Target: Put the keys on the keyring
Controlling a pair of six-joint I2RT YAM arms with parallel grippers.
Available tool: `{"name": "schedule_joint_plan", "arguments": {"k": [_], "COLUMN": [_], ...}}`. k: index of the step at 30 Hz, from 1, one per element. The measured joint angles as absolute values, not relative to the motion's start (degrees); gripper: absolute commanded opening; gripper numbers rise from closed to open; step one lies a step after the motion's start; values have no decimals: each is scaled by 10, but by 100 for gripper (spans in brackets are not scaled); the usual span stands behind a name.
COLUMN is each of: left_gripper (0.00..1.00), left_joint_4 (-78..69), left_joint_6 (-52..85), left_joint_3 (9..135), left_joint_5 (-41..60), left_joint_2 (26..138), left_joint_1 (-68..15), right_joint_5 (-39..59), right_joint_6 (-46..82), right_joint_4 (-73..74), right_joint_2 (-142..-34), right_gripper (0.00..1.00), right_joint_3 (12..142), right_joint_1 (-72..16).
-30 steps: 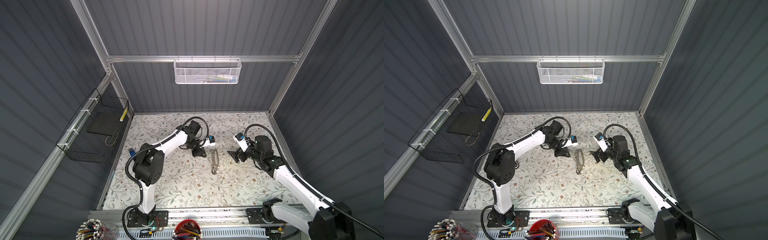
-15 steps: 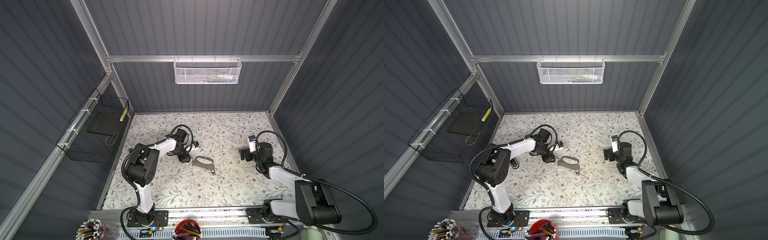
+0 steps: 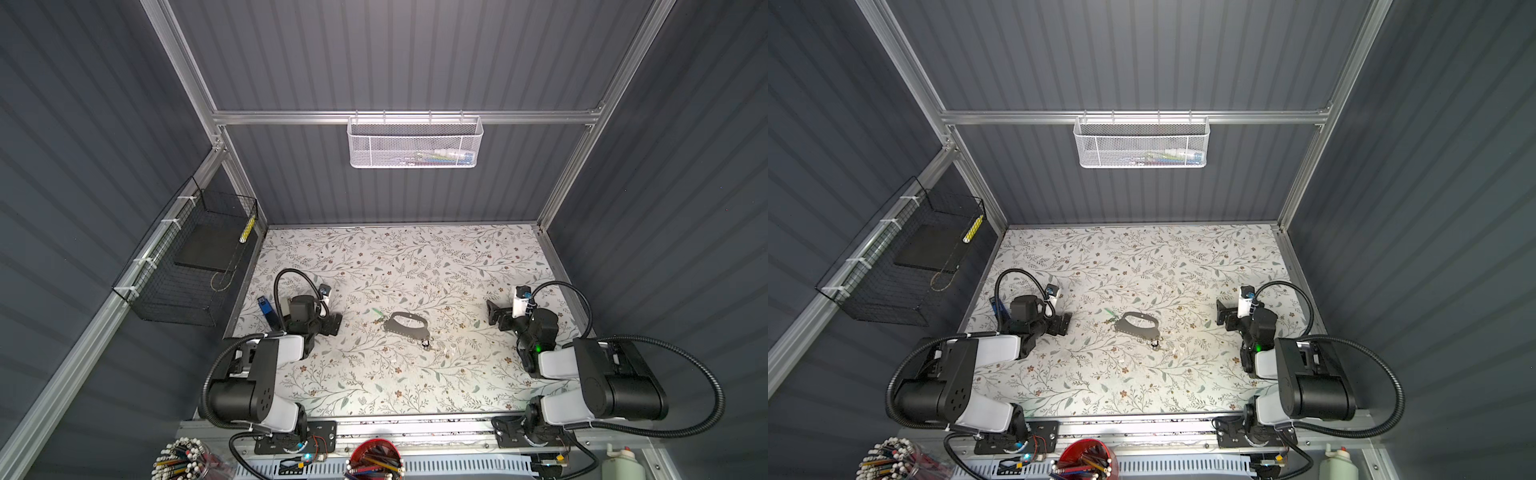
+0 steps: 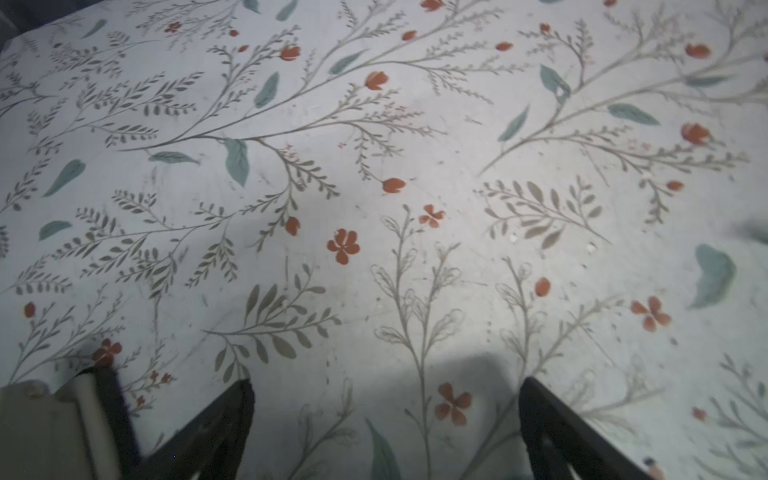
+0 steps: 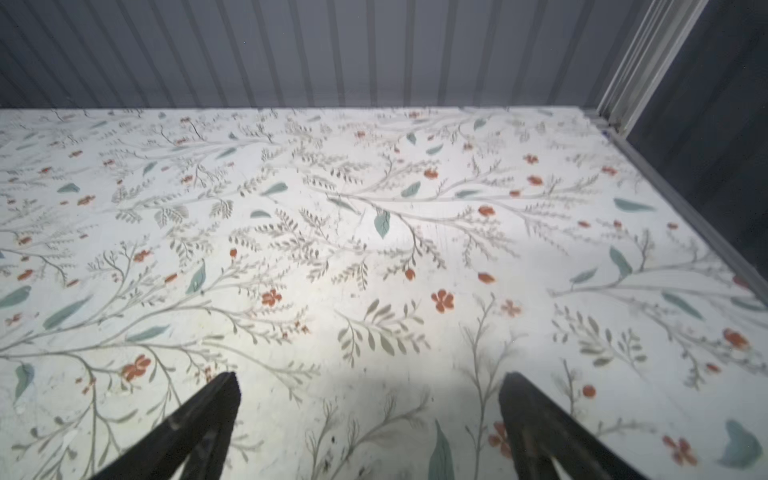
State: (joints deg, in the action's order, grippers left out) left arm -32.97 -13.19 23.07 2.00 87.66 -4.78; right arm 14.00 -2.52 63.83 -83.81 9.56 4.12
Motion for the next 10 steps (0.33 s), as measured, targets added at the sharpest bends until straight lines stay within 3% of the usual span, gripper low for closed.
{"name": "schedule_joint_plan", "arguments": {"k": [3,10], "left_gripper": [100,100], "left_joint_4": [-450,-556], "left_joint_6": [-100,-76], "left_joint_3": [231,223], "left_joint_5": [26,40], "left_joint_2": [935,963], "left_joint_1": [-37,-33], "right_joint_5": [142,137], "right_joint_6": [-23,-18], "right_joint_4": [634,620], "right_joint_2": [-836,-836], "right_gripper": [99,99], "right_joint_3": [121,150], "right_joint_1": [41,41]}}
